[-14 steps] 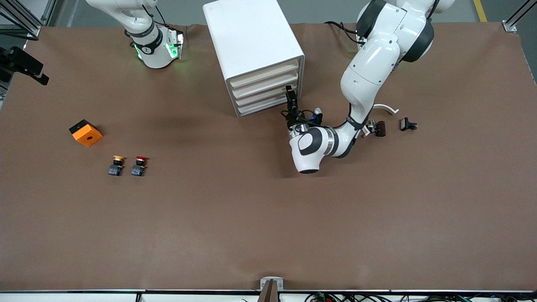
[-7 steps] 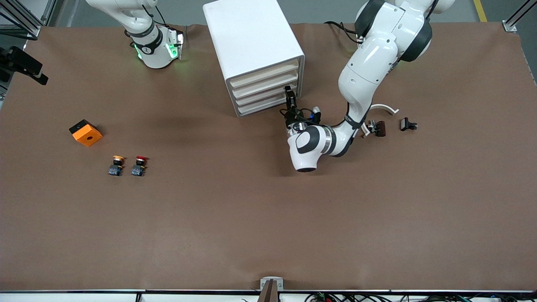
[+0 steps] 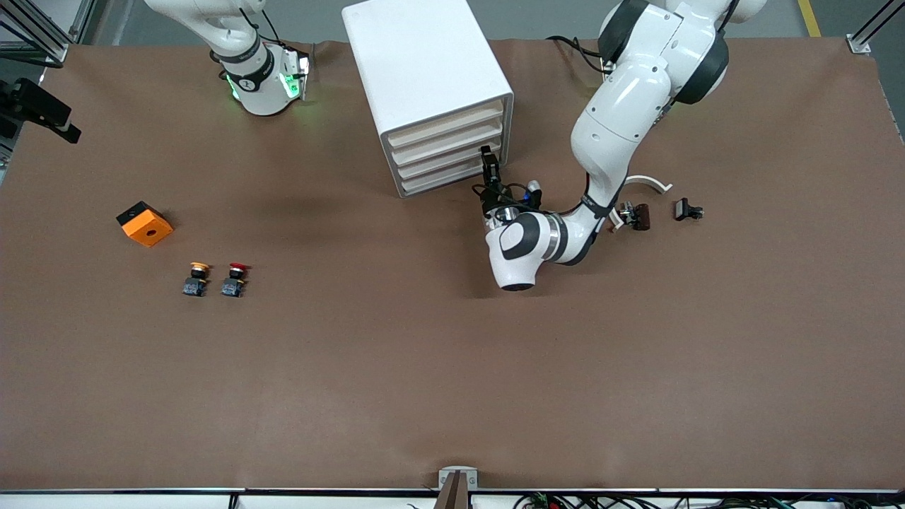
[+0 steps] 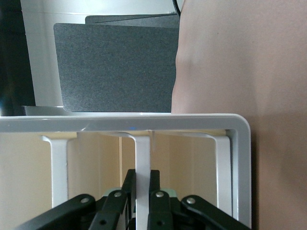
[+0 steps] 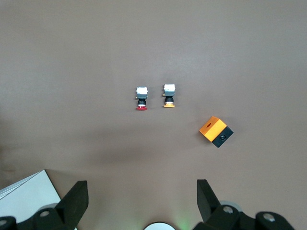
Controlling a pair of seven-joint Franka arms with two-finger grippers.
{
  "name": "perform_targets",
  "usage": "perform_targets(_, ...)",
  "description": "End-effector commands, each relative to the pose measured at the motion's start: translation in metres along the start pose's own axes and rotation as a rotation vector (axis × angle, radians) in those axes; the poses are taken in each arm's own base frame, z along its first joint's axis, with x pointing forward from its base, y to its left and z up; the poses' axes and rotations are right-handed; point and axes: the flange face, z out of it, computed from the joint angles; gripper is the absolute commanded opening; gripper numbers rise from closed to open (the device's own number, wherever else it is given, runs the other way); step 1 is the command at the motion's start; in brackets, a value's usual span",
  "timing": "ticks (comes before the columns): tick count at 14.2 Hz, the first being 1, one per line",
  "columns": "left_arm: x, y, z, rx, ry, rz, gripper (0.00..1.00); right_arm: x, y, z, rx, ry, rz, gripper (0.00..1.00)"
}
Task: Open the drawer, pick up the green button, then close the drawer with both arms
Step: 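Grasp the drawer handle with the left gripper and pull it open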
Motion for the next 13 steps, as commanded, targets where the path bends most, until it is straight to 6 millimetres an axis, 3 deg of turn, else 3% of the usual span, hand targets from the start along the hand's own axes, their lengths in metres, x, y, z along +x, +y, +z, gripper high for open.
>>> perform_targets(1, 0.003, -0.005, -0.01, -0.007, -0.003, -0.009, 0.0, 0.0, 0.004, -0.002, 0.0, -0.003, 0.018, 1.0)
perform_targets(5, 0.021, -0.003, -0.035, -0.011, -0.057, -0.017, 0.01, 0.005, 0.001, 0.002, -0.004, -0.004, 0.006, 1.0)
perform_targets(6, 0.024, -0.003, -0.039, -0.011, -0.066, -0.017, 0.01, 0.012, -0.001, 0.013, -0.005, -0.029, 0.013, 1.0)
perform_targets(8, 0.032, -0.002, -0.051, -0.013, -0.092, -0.016, 0.01, 0.045, -0.006, 0.057, -0.027, -0.109, -0.003, 1.0)
perform_targets(10, 0.038, -0.001, -0.06, -0.018, -0.11, -0.014, 0.01, 0.058, -0.004, 0.066, -0.049, -0.119, -0.008, 1.0)
perform_targets(12, 0.043, -0.001, -0.07, -0.031, -0.135, -0.012, 0.01, 0.076, -0.004, 0.101, -0.054, -0.183, -0.006, 1.0)
perform_targets(13, 0.046, 0.0, -0.076, -0.04, -0.151, -0.012, 0.01, 0.077, -0.005, 0.102, -0.053, -0.184, -0.005, 1.0)
